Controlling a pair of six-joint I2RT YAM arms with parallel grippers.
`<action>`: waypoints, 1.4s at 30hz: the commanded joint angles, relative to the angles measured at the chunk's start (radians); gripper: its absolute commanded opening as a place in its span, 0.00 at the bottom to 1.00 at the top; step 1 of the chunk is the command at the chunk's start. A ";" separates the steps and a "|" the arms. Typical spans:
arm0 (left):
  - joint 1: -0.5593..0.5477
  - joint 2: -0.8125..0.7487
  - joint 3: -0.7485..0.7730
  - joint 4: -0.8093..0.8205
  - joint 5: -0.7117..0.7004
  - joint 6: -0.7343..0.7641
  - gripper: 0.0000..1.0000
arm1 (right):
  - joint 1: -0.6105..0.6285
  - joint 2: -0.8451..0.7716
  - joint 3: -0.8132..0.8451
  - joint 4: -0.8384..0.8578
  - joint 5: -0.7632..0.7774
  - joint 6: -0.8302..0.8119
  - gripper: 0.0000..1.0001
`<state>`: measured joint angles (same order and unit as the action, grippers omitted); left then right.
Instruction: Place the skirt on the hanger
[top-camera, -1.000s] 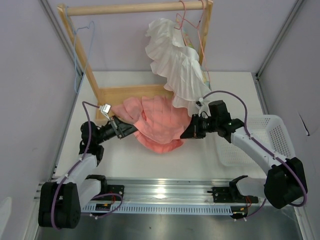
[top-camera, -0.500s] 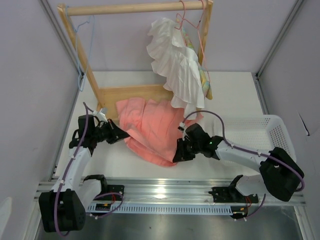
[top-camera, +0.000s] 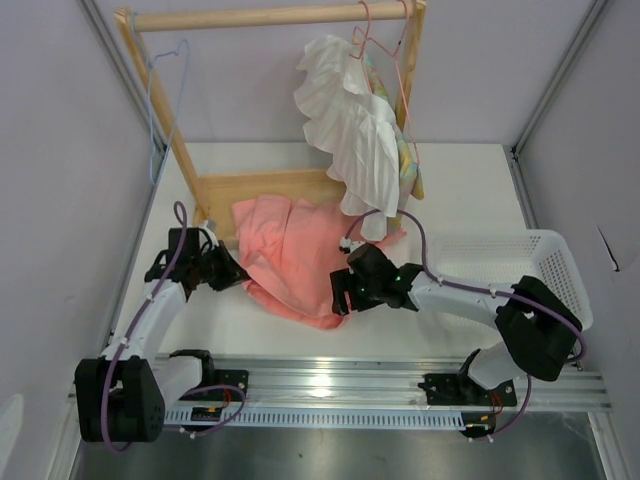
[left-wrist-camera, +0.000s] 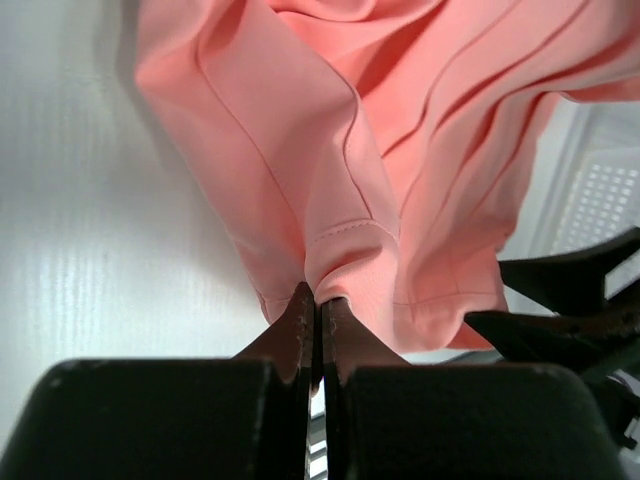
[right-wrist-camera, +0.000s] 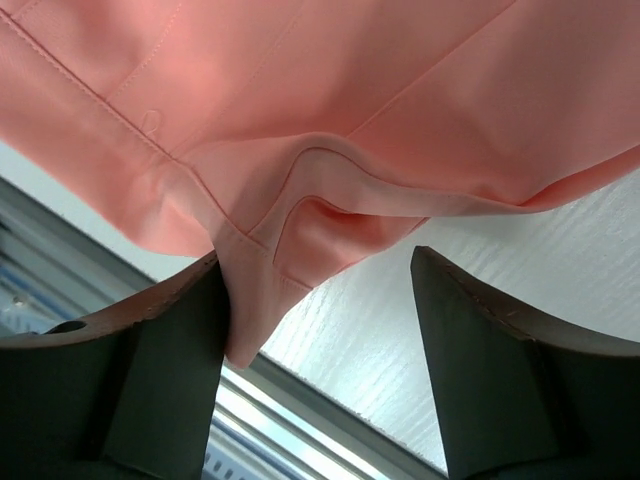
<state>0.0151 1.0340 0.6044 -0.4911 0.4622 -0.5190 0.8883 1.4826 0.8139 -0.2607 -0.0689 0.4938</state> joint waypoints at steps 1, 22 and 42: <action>-0.006 0.030 0.054 -0.010 -0.068 0.024 0.00 | 0.061 -0.068 0.025 0.034 0.133 -0.055 0.77; -0.050 0.092 0.069 0.000 -0.079 0.033 0.00 | 0.466 -0.067 0.025 -0.035 0.606 -0.196 0.83; -0.055 0.106 0.048 0.022 -0.085 0.033 0.00 | 0.486 0.110 0.148 0.012 0.753 -0.270 0.57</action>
<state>-0.0299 1.1339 0.6323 -0.4961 0.3855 -0.4961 1.3838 1.5860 0.9115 -0.3077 0.6579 0.2459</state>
